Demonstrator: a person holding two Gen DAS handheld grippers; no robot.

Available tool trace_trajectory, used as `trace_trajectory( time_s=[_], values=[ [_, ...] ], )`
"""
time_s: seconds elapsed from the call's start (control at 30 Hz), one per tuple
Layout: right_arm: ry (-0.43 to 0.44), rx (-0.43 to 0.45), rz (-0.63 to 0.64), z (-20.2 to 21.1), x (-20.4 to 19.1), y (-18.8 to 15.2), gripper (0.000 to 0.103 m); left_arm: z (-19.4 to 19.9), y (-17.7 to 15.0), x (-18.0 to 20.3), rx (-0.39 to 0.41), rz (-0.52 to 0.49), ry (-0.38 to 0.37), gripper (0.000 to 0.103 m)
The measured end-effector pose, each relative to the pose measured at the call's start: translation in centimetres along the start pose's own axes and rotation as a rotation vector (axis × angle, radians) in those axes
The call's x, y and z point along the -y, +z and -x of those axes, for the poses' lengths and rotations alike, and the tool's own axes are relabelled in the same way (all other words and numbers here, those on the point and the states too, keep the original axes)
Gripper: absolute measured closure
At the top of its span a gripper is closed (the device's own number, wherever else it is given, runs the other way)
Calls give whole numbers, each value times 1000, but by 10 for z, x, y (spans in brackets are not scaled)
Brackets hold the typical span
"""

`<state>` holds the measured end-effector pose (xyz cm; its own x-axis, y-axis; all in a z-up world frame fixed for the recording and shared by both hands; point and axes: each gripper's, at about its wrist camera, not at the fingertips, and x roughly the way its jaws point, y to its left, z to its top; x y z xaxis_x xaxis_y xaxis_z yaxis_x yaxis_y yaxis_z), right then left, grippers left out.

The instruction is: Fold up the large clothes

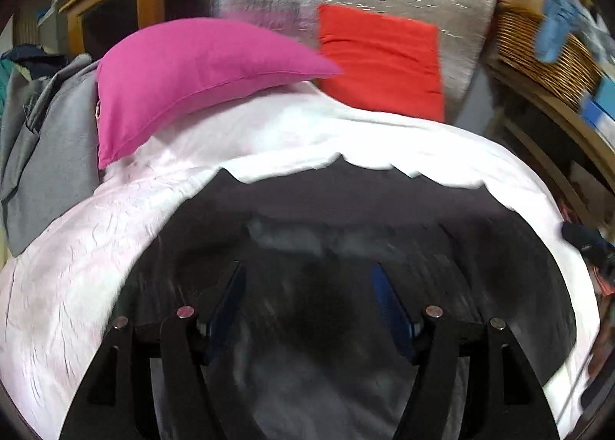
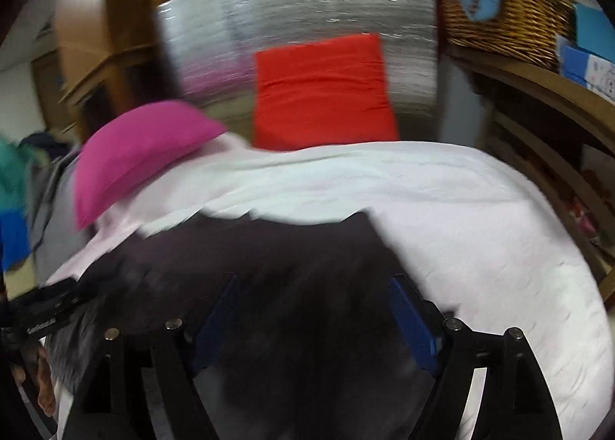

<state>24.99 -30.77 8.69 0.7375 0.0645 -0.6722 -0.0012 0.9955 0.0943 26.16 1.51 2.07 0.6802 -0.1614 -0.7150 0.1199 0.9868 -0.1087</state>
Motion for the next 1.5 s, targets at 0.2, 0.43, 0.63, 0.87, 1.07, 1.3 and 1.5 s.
trace_trajectory(
  time_s=[0.2, 0.43, 0.63, 0.87, 1.07, 1.3, 1.5],
  values=[
    [-58, -80, 103, -41, -36, -43, 21, -38, -40, 32, -38, -79, 91, 33],
    [-152, -142, 100, -82, -30, -49, 19, -62, -41, 34, -54, -94, 165, 30],
    [-178, -165, 71, -86, -33, -46, 18, -75, -29, 31, -109, -56, 178, 28],
    [-92, -57, -1, -5, -40, -42, 17, -7, -16, 1, 7, 58, 131, 30],
    [-34, -42, -23, 22, -66, -83, 17, 4, -54, -10, 3, 64, 196, 30],
    [-108, -56, 35, 2, -80, -124, 17, -16, -75, -4, -4, 18, 227, 29],
    [-126, -52, 39, -1, -80, -128, 16, -18, -78, -6, 7, 0, 231, 29]
  ],
)
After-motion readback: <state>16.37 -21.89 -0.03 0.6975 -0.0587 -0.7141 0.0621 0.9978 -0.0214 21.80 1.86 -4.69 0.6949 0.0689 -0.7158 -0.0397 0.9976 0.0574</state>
